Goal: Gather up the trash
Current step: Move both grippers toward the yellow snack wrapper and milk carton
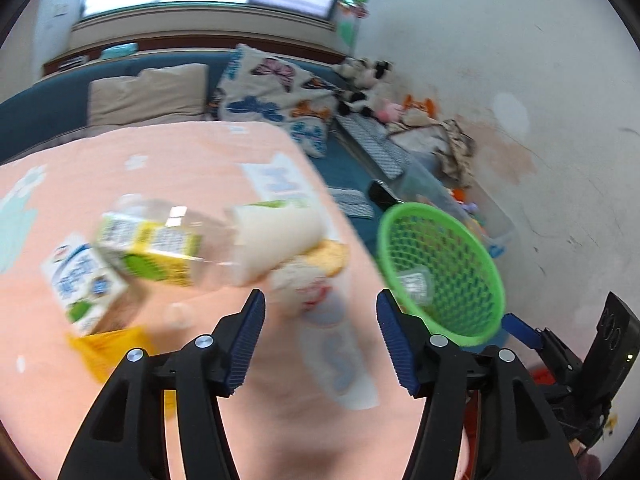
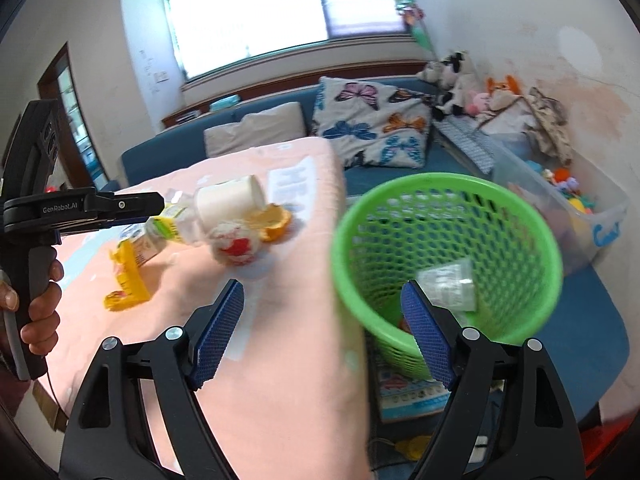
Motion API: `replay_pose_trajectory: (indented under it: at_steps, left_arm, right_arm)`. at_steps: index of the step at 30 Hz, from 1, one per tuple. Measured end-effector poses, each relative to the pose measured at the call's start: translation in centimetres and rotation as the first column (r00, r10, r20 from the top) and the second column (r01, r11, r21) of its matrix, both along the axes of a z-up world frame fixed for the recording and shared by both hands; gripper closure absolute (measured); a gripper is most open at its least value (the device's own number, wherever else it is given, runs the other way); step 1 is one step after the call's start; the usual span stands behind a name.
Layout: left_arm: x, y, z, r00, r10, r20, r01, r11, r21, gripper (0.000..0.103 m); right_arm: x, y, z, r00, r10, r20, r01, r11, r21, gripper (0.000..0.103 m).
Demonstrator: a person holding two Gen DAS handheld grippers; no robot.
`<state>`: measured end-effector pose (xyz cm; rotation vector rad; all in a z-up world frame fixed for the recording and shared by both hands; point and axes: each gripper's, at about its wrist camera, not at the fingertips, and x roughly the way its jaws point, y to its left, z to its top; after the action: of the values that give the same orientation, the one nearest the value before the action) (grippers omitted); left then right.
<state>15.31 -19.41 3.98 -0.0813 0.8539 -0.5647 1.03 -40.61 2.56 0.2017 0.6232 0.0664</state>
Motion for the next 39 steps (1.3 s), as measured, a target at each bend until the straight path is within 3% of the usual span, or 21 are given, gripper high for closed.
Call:
replay_pose_trajectory:
  at_steps: [9,22,32,35,39]
  left_arm:
    - [1.5,7.9,0.5,0.987,0.163,-0.003,-0.163,0.986,0.019,0.047]
    - [4.8,14.9,-0.3,0.946,0.320,-0.047,-0.318,0.947,0.045,0.047]
    - [7.3,15.9,-2.0,0.925,0.362,-0.112,-0.359,0.932,0.050,0.042]
    - [8.0,16.0,-2.6,0.919,0.370,-0.136,-0.367,0.929,0.044,0.038]
    - [9.1,15.9,-3.3,0.911,0.379,-0.164,-0.378,0.925,0.038,0.037]
  right_arm:
    - [3.1,6.2,-0.1,0.984,0.177,-0.015,-0.177,0.984,0.021,0.022]
    - [8.7,16.5,-1.9,0.899,0.429,-0.083,-0.420,0.901,0.109,0.022]
    - [13.0,21.4,-3.9,0.858,0.493,-0.147,-0.480,0.870,0.114,0.025]
    - [14.0,22.5,-4.8,0.848,0.503,-0.166,-0.489,0.864,0.123,0.029]
    - [14.7,23.3,-5.8,0.835,0.517,-0.190,-0.498,0.856,0.140,0.041]
